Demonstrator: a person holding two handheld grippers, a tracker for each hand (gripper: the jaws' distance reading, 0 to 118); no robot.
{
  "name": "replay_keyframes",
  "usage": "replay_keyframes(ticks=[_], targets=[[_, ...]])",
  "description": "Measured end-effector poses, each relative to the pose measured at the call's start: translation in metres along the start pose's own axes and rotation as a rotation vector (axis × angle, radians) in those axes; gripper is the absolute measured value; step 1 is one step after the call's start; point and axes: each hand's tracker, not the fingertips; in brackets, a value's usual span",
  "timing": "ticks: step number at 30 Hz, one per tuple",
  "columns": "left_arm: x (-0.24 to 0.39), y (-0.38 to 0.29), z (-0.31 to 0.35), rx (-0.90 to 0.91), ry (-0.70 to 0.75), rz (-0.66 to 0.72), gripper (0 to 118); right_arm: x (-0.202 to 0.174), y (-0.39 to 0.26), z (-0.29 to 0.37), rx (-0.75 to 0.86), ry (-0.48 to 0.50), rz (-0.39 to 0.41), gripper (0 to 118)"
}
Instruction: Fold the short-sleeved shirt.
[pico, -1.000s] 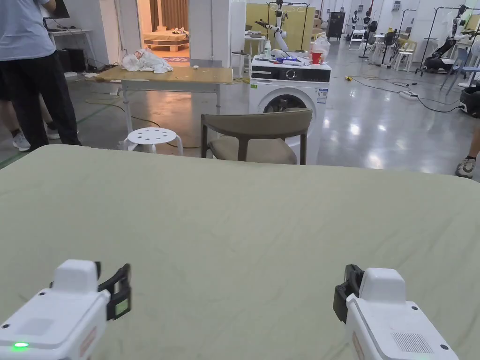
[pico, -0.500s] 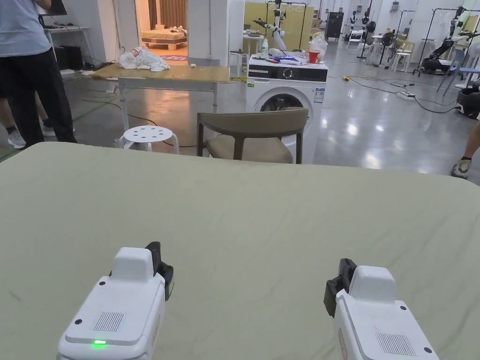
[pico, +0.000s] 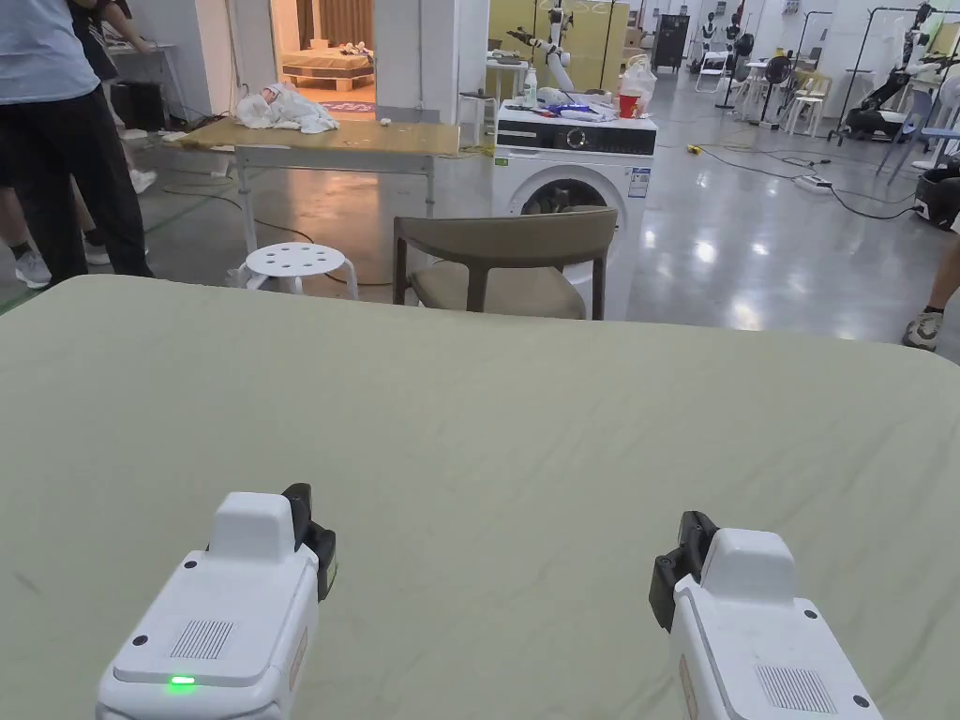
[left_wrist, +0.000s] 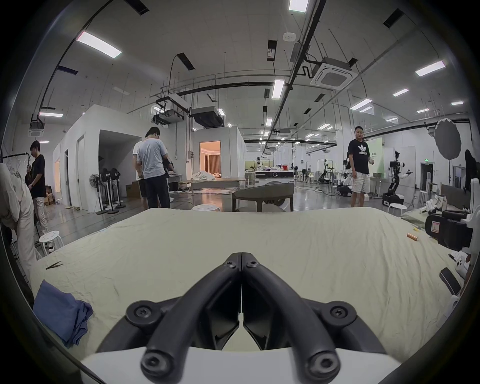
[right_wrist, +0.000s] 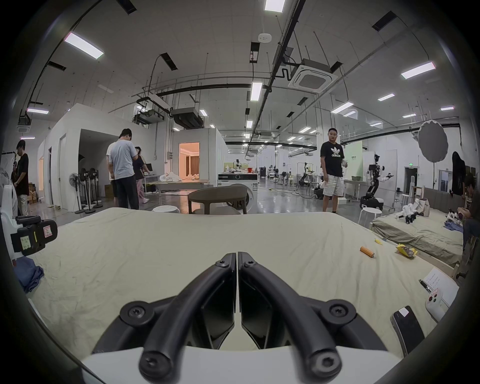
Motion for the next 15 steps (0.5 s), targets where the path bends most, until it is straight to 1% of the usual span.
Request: replay_keyframes(ticks=[1,2,3,4,5,6,7,8,9,11,13,14,15], targets=[[-0.0002,0.0001,0.0003,0.003,0.003,-0.003,7,-0.0004,-0.0005,-0.0001,0.0,0.0,0.001,10],[0.0002,0.0012,0.0003,0.001,0.003,-0.004,17,-0.0009,-0.0014,0.0001,0.0,-0.003,0.003,25],[0.0005,0.0014,0.0005,-0.001,0.009,-0.004,36,-0.0015,-0.0025,0.0003,0.0,-0.008,0.005,45],[0.0005,0.0015,0.001,-0.002,0.009,-0.005,36,-0.0018,-0.0031,-0.0005,-0.002,-0.006,0.004,53],[0.0001,0.0017,0.0013,0.001,0.004,-0.004,41,-0.0012,-0.0042,-0.001,-0.004,-0.002,0.002,53],[0.0,0.0018,0.001,0.003,0.0,-0.002,55,-0.0006,-0.0052,-0.0013,-0.009,0.001,-0.002,72],[0.0005,0.0018,0.0019,0.008,0.002,-0.003,68,-0.0004,-0.0061,-0.001,-0.009,-0.003,-0.004,81],[0.0019,0.0016,0.0033,0.021,0.012,-0.014,76,-0.0006,-0.0069,-0.0007,-0.002,-0.006,-0.003,83],[0.003,0.0021,0.0041,0.029,0.023,-0.028,82,0.0003,-0.0077,-0.0006,0.002,-0.001,0.0,84],[0.0024,0.0032,0.0038,0.037,0.035,-0.041,85,0.0006,-0.0081,-0.0014,0.01,0.011,-0.001,84],[0.0024,0.0045,0.0044,0.043,0.041,-0.046,92,-0.0026,-0.0083,-0.0032,0.007,-0.013,0.0,90],[0.0014,0.0061,0.0051,0.046,0.045,-0.052,95,-0.0034,-0.0075,-0.0044,0.001,-0.021,0.005,91],[0.0011,0.0066,0.0055,0.055,0.045,-0.054,100,-0.0022,-0.0075,-0.0058,0.0,-0.017,-0.009,91]])
